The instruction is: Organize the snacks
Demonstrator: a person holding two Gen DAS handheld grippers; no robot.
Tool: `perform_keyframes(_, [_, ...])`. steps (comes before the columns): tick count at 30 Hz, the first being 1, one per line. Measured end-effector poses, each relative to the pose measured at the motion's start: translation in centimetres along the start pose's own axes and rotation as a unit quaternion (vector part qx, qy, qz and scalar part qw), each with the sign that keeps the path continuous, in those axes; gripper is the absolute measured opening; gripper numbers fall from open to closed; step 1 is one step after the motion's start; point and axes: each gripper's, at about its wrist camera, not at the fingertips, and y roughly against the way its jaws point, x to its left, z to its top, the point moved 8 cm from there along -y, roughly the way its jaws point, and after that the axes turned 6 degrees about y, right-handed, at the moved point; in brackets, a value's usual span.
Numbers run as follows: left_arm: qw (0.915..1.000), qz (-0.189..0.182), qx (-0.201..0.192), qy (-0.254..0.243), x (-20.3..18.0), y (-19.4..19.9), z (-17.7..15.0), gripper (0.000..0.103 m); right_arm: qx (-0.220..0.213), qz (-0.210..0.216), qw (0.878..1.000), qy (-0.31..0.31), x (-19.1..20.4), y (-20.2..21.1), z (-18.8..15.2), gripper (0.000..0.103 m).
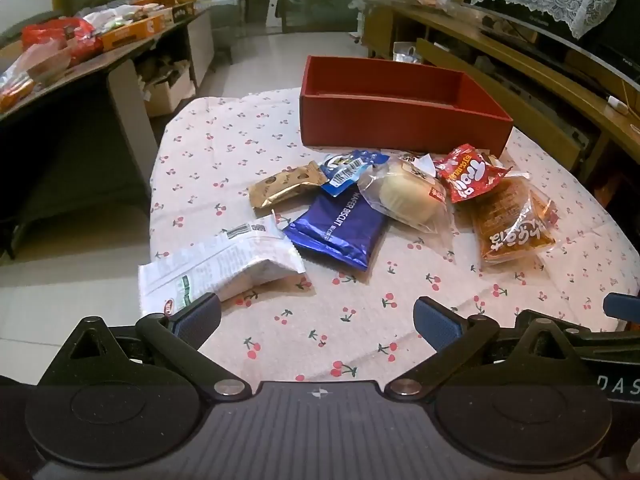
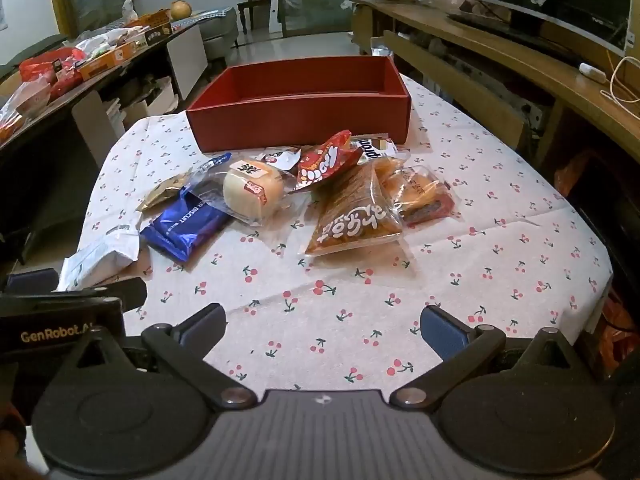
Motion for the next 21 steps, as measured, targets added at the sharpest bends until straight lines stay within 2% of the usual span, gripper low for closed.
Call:
perform_keyframes(9, [0.9999,-0.01,0.009,0.008,0.81,-0.21,0.34,0.103,-0.002,-0.001,1.0,-0.003,-0.13,-0.02,0.07,0.103])
perform_keyframes(21, [1.0,-0.001,0.004,0.001,0.01,-0.21,-0.21,0.103,0.0,0.0,1.0,-0.003,-0.15,-0.06,0.08,0.103])
